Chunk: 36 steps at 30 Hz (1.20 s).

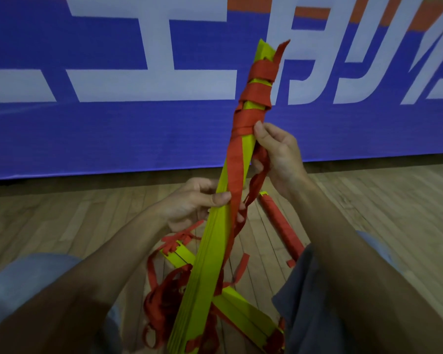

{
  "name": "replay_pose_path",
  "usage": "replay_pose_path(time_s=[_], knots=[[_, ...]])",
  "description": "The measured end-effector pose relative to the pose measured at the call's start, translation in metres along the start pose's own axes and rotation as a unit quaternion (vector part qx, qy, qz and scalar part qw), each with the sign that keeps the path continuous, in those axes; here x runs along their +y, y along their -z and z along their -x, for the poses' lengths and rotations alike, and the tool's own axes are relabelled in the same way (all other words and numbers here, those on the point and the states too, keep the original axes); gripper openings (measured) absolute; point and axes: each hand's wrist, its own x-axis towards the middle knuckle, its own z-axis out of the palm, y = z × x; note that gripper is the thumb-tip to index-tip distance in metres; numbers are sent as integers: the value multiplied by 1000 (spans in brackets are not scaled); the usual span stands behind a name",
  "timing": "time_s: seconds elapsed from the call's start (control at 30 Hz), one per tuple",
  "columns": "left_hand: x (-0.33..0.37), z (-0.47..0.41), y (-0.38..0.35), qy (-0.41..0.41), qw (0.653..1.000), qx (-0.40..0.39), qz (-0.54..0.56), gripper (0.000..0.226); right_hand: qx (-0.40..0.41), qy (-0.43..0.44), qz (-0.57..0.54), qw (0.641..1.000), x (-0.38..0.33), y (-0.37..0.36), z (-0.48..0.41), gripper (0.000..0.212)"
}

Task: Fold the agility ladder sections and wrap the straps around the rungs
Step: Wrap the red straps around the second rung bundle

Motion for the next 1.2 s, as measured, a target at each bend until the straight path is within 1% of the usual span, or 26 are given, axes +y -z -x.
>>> replay_pose_path(time_s=[0.07,0.13,0.2,0.3,0.37,0.43,0.5,0.57,0.67,0.7,0.77,0.83,0.87,0.93,1.03,1.1,1.2], knots=[[1,2,2,-11,999,28,-34,39,-16,-4,33,999,-1,2,0,31],[-1,0,8,-14,995,60,-78,32,-34,-13,63,997,-1,5,1,32],[-4,-1,15,-14,990,99,-103,33,-70,-26,79,994,-2,6,2,35],[-4,-3,21,-20,982,156,-102,40,-131,-51,102,985,-4,7,5,43],[-3,-4,22,-21,974,192,-117,46,-133,-63,108,983,-5,5,7,45],[-3,-6,18,-23,960,237,-145,38,-117,-72,123,983,-4,0,7,45],[-7,-9,12,-31,940,283,-187,29,-86,-70,152,982,1,-9,7,34],[-14,-13,9,-40,905,318,-281,29,-47,-54,193,979,10,-17,7,24],[-20,-18,12,-31,836,341,-429,39,0,-24,256,966,20,-25,9,24],[-21,-20,13,-32,821,344,-455,41,14,-15,265,964,20,-26,10,25],[-23,-21,14,-41,808,339,-481,45,33,-8,265,964,21,-28,10,25],[-22,-22,14,-45,815,319,-481,45,45,-6,255,966,22,-28,9,23],[-21,-22,14,-46,826,307,-470,43,52,-7,245,968,22,-27,8,21],[-18,-21,16,-51,863,272,-423,38,73,-16,221,972,22,-25,6,20],[-14,-17,15,-65,925,211,-308,27,105,-33,162,981,17,-21,4,24],[-9,-12,14,-47,958,177,-219,24,87,-32,77,993,11,-19,3,23],[-5,-4,15,8,989,121,-90,38,15,-22,-5,1000,9,-16,0,21]])
